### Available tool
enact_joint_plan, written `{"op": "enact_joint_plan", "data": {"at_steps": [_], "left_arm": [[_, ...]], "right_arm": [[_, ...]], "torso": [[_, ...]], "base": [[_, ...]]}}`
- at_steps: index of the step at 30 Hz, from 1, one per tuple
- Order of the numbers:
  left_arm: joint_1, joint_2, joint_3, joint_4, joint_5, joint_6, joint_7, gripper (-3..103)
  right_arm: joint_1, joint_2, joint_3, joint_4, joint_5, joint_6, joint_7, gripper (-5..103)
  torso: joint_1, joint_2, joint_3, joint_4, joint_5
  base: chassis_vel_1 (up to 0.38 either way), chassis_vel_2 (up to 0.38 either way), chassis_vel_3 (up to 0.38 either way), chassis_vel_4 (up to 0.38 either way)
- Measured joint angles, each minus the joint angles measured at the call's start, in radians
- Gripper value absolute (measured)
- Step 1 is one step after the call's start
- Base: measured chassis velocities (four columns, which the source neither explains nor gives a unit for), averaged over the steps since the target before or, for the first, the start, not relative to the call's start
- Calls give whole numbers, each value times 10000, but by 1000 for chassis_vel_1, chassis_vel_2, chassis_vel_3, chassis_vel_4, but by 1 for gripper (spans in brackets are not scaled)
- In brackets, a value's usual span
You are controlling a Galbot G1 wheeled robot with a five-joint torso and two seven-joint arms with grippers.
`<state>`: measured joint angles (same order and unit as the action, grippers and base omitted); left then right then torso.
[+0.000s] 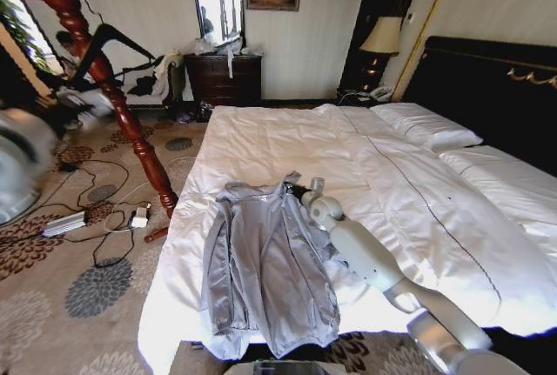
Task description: Pick up the clothes from the bed and hang them on the clothes hanger.
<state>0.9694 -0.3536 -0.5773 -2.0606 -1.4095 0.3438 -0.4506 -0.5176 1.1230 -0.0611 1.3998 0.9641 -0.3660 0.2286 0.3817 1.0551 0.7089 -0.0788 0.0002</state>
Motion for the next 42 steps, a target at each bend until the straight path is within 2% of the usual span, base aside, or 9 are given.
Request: {"op": "enact_joint_plan", "data": {"at_steps": [5, 9, 13, 17, 19, 23, 31, 36, 42], "left_arm": [[-570, -1504, 2070, 1085, 2052, -957, 260, 100], [-1613, -2251, 3082, 1967, 2520, -1301, 510, 100], [-3456, -2709, 4437, 3141, 2252, -1424, 873, 100], [-6392, -3256, 6003, 4655, 1767, -1364, 943, 100], [-6852, -3334, 6220, 4835, 1638, -1324, 931, 100], [-9349, -3507, 7386, 5773, 779, -979, 911, 100], [-11546, -3227, 8528, 6124, -277, -604, 903, 100], [-12912, -3095, 8881, 6539, -692, -32, 693, 100], [-14865, -2759, 9832, 7439, -1377, 1352, 528, 100]], "right_arm": [[-13, -43, 190, -85, 64, 11, -6, 0], [1, 29, 181, -208, 60, 38, -86, 0], [-29, -44, 99, -299, 57, 75, -134, 0], [22, -76, 42, -346, 80, 87, -139, 0], [40, -73, 41, -351, 87, 88, -139, 0], [62, -59, 40, -341, 108, 90, -136, 0], [27, -124, 93, -155, 107, 93, -115, 0], [-68, -482, 153, 114, 158, 93, -62, 0], [-248, -876, 393, 438, 256, 81, -1, 0]], "torso": [[0, 0, 0, 9, -7], [2, 0, 0, 15, -2], [2, 0, 0, 6, 0], [6, -1, 2, 4, 5], [4, -1, 1, 6, 4], [4, -1, 1, 9, 2], [2, 0, 0, 16, -4], [2, 0, -1, 5, 2], [0, 0, -1, 13, -2]], "base": [[0, 0, 0, 0], [0, 0, 0, 0], [0, 0, 0, 0], [0, 0, 0, 0], [0, 0, 0, 0], [0, 0, 0, 0], [0, 0, 0, 0], [0, 0, 0, 0], [0, 0, 0, 0]]}}
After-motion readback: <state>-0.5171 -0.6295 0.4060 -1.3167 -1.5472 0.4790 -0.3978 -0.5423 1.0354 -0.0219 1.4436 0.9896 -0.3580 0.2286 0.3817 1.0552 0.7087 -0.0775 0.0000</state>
